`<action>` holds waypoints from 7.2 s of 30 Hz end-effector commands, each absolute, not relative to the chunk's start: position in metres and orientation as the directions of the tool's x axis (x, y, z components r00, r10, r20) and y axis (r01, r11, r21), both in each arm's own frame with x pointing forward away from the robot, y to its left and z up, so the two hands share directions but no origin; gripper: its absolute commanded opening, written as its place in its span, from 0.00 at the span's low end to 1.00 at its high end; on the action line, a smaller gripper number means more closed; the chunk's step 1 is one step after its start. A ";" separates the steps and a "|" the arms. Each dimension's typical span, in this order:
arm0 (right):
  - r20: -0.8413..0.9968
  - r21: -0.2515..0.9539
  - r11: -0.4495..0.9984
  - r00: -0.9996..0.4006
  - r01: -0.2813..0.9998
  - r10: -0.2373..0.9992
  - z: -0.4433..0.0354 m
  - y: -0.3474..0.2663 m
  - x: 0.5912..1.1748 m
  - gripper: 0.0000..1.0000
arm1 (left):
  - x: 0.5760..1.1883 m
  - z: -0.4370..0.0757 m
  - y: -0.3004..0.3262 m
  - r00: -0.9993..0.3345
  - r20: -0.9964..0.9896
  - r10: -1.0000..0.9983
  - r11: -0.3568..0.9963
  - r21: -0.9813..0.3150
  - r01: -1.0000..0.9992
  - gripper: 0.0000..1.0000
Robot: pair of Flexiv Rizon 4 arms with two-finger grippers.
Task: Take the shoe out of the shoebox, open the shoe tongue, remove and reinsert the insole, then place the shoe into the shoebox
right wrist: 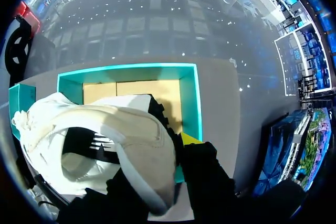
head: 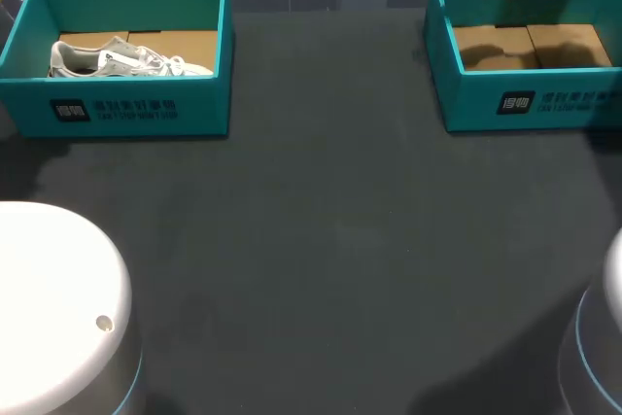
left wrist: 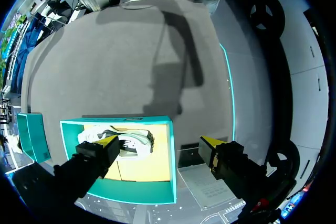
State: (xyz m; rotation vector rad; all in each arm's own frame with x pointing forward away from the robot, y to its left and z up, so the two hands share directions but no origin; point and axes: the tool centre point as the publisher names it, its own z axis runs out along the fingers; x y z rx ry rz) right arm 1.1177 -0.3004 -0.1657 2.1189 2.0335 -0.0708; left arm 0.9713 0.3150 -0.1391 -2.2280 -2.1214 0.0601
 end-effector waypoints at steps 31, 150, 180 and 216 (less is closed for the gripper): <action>-0.275 0.222 -0.043 0.104 0.974 0.956 -0.091 -0.073 0.884 0.00 | 0.971 -0.139 0.315 0.051 0.019 0.999 -0.049 -0.074 0.996 1.00; -0.215 0.034 -0.046 0.052 0.998 0.975 -0.377 0.036 0.683 0.00 | 0.971 -0.139 0.315 0.051 0.019 0.999 -0.049 -0.074 0.996 1.00; -0.179 0.014 0.017 -0.014 1.000 0.984 -0.328 0.043 0.680 1.00 | 0.971 -0.139 0.315 0.051 0.019 0.999 -0.049 -0.074 0.996 1.00; 0.035 0.686 0.551 -0.779 0.474 0.626 -0.249 -0.005 0.670 1.00 | 0.971 -0.139 0.315 0.051 0.019 0.999 -0.049 -0.074 0.996 1.00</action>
